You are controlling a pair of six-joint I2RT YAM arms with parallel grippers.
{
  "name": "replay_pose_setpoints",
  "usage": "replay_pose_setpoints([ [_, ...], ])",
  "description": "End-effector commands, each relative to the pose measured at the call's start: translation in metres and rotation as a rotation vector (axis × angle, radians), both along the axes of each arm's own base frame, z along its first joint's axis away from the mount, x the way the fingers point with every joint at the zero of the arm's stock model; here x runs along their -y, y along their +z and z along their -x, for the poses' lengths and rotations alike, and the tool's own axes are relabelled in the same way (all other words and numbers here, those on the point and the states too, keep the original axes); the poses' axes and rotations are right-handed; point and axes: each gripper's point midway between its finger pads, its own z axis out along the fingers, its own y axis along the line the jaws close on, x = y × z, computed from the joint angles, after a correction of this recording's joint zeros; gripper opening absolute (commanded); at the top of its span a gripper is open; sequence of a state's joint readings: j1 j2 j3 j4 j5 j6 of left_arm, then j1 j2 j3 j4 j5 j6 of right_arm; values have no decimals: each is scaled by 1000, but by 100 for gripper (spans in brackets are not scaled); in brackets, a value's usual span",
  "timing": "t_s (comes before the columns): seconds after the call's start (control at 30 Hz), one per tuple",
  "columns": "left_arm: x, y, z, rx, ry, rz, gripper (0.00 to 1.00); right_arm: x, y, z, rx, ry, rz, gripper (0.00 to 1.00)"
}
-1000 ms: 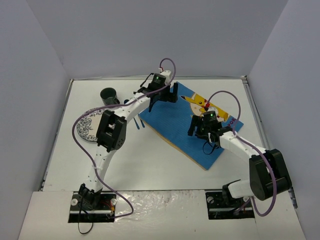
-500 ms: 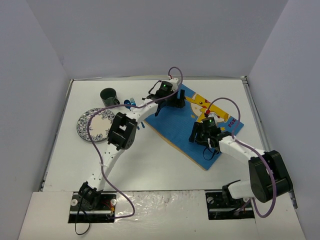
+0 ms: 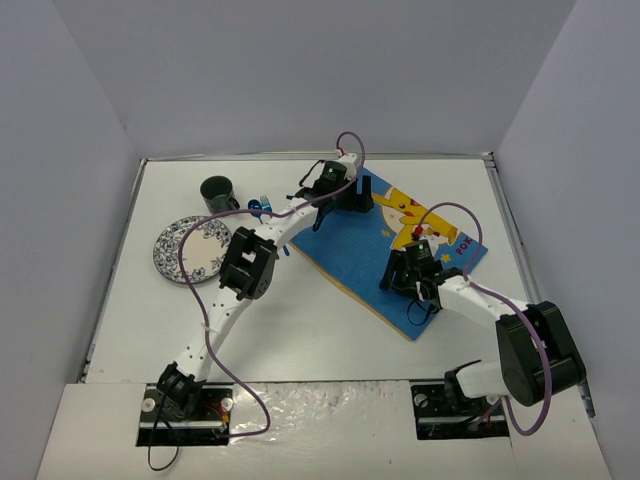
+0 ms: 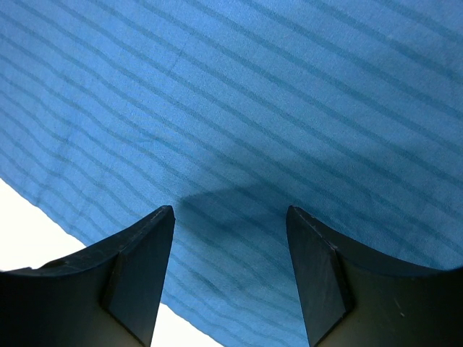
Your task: Set the dinner table for one person
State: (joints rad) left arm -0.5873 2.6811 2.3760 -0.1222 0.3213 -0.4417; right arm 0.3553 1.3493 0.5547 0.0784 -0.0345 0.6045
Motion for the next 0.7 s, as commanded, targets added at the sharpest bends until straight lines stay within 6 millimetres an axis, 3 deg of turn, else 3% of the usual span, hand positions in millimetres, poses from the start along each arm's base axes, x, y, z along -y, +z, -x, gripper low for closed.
replay_pose_setpoints([
  [0.0, 1, 29, -15, 53, 32, 52, 75, 5, -1, 11, -18, -24, 6, 60],
  [0.2, -4, 21, -19, 32, 51, 49, 75, 6, 1, 16, -19, -24, 3, 61],
  [0.37, -4, 30, -21, 49, 46, 62, 75, 4, 12, 9, 18, -16, -2, 63],
  [0.47, -2, 46, -21, 73, 38, 81, 82, 3, 29, -2, 67, -11, -2, 66],
  [0.53, -1, 67, -21, 99, 34, 100, 86, 0, 46, -11, 118, -1, -8, 68],
  [0.6, -2, 82, -21, 123, 32, 111, 93, 4, 68, -21, 170, -8, 19, 72],
  [0.67, -3, 110, -20, 161, 33, 132, 96, 7, 93, -31, 232, -7, 36, 75],
])
